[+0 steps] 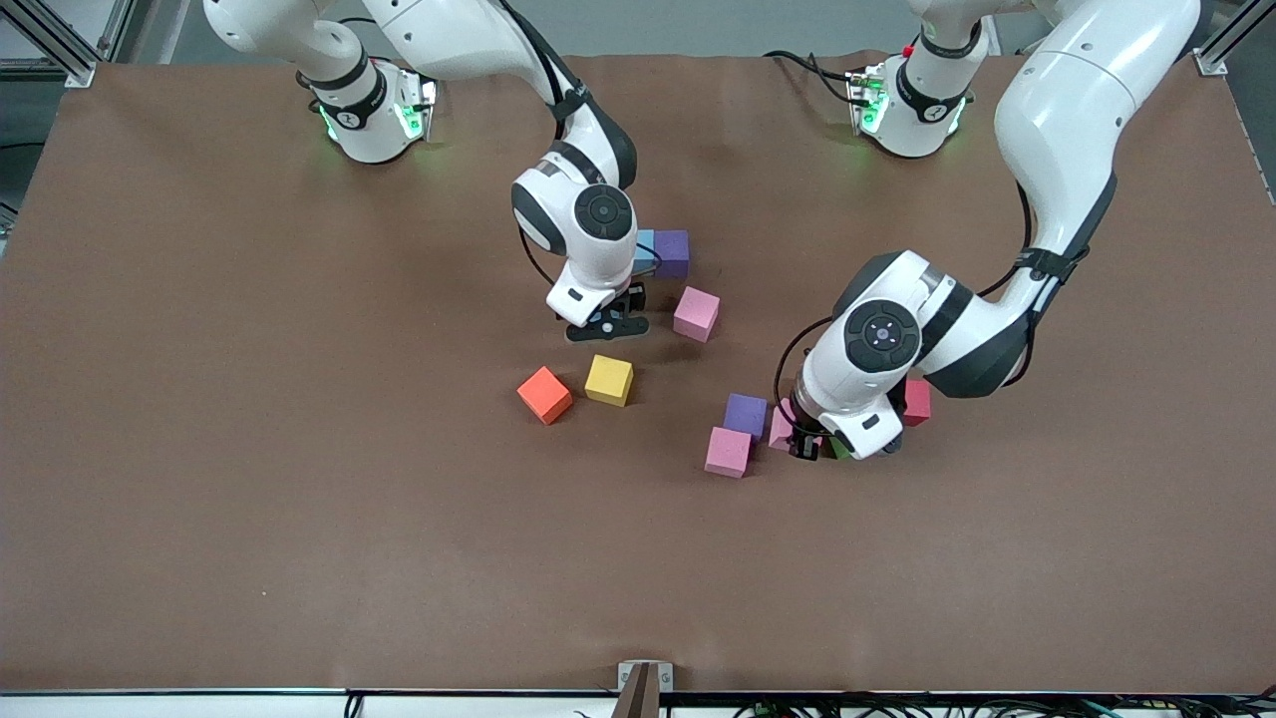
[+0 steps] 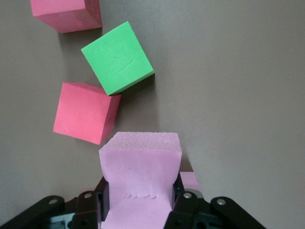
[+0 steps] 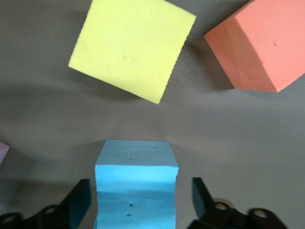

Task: Arrange 11 blocks into digit 3

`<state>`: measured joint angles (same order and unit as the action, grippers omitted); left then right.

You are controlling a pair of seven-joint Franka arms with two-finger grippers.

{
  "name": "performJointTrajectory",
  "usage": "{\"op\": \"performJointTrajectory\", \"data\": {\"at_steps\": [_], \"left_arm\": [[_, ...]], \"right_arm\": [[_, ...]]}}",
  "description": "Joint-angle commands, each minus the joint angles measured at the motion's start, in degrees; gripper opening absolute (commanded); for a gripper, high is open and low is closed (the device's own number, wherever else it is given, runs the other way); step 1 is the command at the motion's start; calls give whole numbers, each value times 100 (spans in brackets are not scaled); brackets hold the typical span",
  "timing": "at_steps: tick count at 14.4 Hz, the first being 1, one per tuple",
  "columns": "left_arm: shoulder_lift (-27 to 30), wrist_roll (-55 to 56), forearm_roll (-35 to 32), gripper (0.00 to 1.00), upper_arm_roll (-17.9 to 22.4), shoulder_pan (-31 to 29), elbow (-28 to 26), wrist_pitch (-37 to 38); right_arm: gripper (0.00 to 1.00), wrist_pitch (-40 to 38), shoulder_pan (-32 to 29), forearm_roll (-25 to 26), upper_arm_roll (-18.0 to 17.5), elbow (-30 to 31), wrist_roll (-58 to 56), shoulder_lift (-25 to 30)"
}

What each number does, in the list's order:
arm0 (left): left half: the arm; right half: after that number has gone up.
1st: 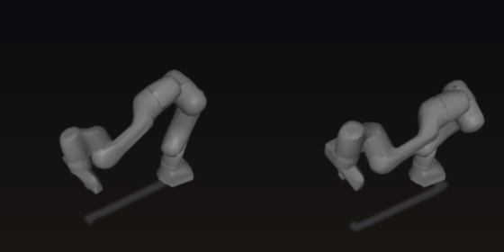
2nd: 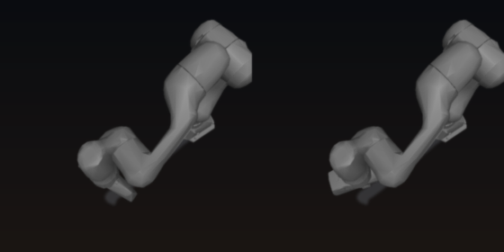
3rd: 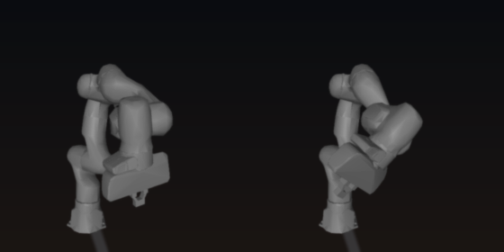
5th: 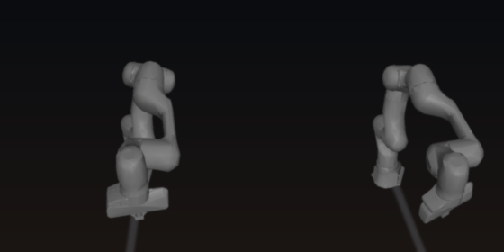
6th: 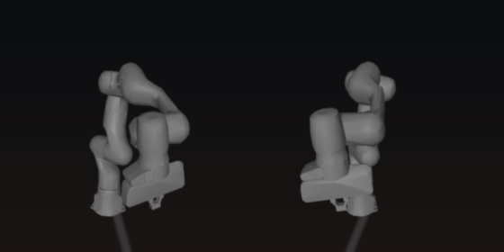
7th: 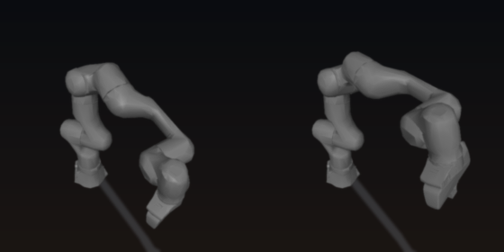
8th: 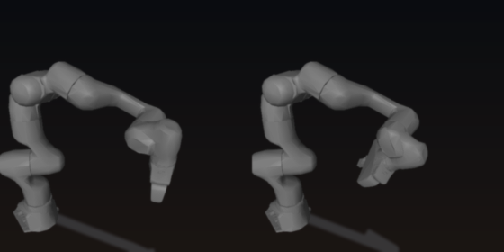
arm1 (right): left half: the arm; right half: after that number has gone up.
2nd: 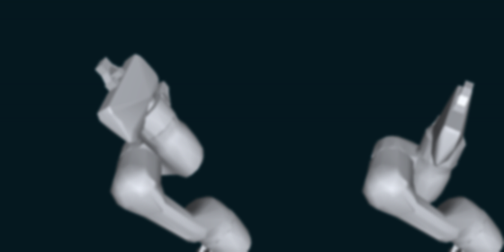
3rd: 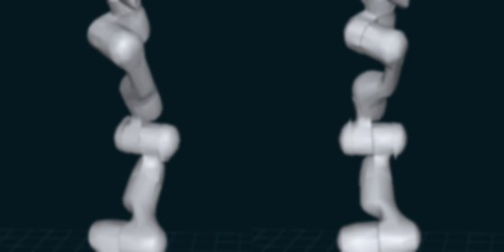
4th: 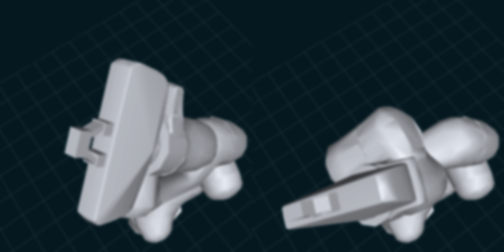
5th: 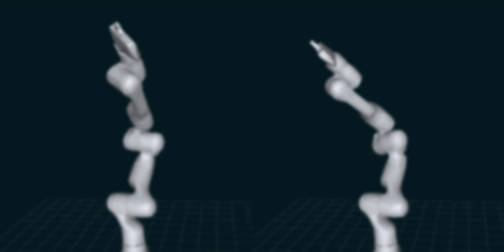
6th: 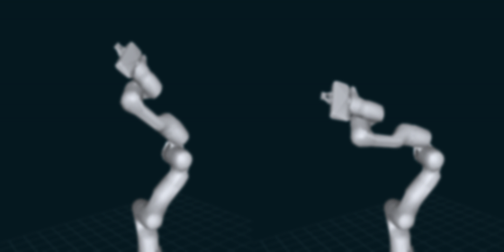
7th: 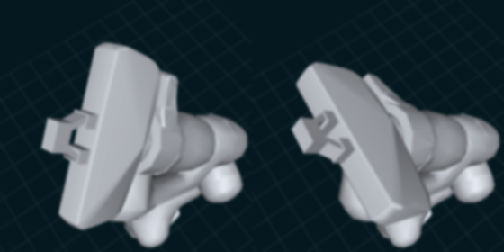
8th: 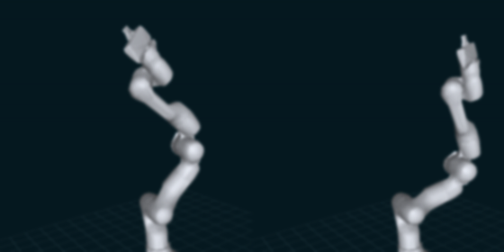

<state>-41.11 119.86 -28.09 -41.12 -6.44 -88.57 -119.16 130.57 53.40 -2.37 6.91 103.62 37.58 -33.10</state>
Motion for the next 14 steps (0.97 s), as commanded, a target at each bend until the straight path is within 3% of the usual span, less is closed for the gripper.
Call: {"op": "performJointTrajectory", "data": {"at_steps": [1, 6, 10, 14], "left_arm": [[165, 300, -12, 30, -81, -24, -169, 94], [261, 1327, -48, 31, -282, 117, -502, 86], [481, 2153, -39, 32, -327, 406, -889, 77], [499, 3068, -4, 32, -327, 1003, -925, 94]], "right_arm": [[100, -416, -75, -88, -32, -60, -40, 216], [100, -821, -189, -80, 74, -140, -5, 611], [100, -1068, -234, -79, 582, -140, -5, 875], [100, -1017, -234, 43, 1250, -201, -49, 823]]}}
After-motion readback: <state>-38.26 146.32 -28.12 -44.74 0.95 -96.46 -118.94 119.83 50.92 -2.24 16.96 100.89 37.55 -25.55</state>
